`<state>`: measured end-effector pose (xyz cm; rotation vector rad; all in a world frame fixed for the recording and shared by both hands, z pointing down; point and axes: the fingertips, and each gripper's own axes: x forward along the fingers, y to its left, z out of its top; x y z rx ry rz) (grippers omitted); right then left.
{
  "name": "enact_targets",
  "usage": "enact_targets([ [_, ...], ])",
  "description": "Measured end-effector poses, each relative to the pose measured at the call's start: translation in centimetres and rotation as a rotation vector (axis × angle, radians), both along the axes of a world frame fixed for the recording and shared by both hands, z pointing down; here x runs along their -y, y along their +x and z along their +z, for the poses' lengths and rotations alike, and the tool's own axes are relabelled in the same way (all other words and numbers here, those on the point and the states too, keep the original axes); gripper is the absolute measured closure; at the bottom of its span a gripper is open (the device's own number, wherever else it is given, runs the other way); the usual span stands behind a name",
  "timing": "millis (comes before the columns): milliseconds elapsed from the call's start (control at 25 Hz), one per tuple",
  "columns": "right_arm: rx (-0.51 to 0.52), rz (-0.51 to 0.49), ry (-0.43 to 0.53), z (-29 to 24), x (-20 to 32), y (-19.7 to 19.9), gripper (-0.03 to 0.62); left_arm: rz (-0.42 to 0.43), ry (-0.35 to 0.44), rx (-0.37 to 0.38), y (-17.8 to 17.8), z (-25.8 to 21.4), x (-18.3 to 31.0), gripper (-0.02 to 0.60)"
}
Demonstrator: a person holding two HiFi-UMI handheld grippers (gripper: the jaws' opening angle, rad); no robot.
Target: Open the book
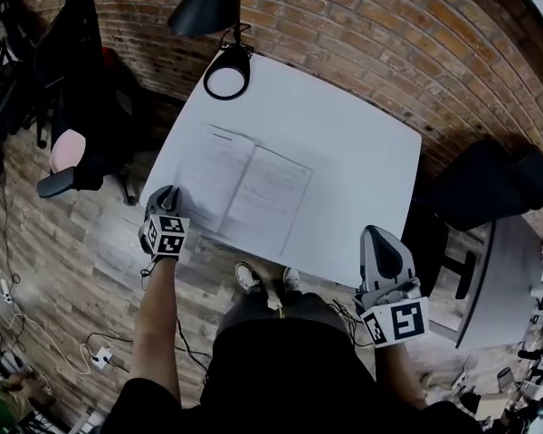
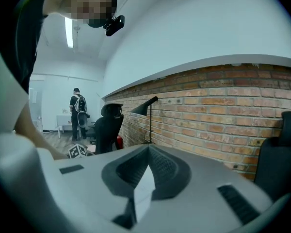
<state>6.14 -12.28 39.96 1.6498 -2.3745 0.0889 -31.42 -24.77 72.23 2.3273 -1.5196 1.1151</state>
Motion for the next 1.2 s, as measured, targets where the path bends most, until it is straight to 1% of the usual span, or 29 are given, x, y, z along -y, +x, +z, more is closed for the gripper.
enact_targets([
  [80,-0.002,0.01,-0.011,0.3,-0.2,0.3,0.583,0.027,0.016,0.061,0.1,0.3,0.1,0.523],
  [160,-0.001,0.016,-0.021,0.8,-0.5,0.4,0.583,0.037,0.023,0.088,0.2,0.4,0.2,0.523],
  [360,0.008,0.015,-0.027,1.3,-0.9,0.6,0.583,0.034,0.003,0.082,0.3,0.6,0.3,0.52],
  [560,0.015,0.013,-0.015,0.9,-1.6,1.3,0.583,0.001,-0.003,0.079,-0.1,0.4,0.3,0.505],
  [640,0.016,0.014,-0.013,0.9,-1.9,1.8,0.583,-0.029,0.001,0.06,-0.4,0.3,0.5,0.492],
  [680,0.017,0.013,-0.012,0.9,-2.1,2.1,0.583,-0.05,0.003,0.045,-0.7,0.2,0.6,0.468],
  [800,0.023,0.005,-0.008,0.8,-2.5,2.7,0.583,-0.107,-0.001,0.001,-1.8,-0.4,0.7,0.327],
  [840,0.025,0.001,-0.006,0.7,-2.6,2.9,0.583,-0.115,-0.006,-0.004,-2.0,-0.6,0.5,0.294],
  [960,0.037,-0.017,0.006,0.6,-2.8,3.5,0.583,-0.123,-0.02,0.008,-2.2,-1.1,-0.5,0.287],
  [1040,0.045,-0.034,0.017,0.3,-2.9,3.7,0.583,-0.147,-0.026,0.002,-2.2,-1.3,-1.3,0.287],
  [1160,0.056,-0.061,0.027,0.1,-3.1,4.0,0.583,-0.199,-0.045,-0.041,-2.2,-1.7,-2.6,0.288],
  [1200,0.061,-0.071,0.031,0.0,-3.1,4.1,0.583,-0.215,-0.052,-0.061,-2.2,-2.0,-3.1,0.308],
])
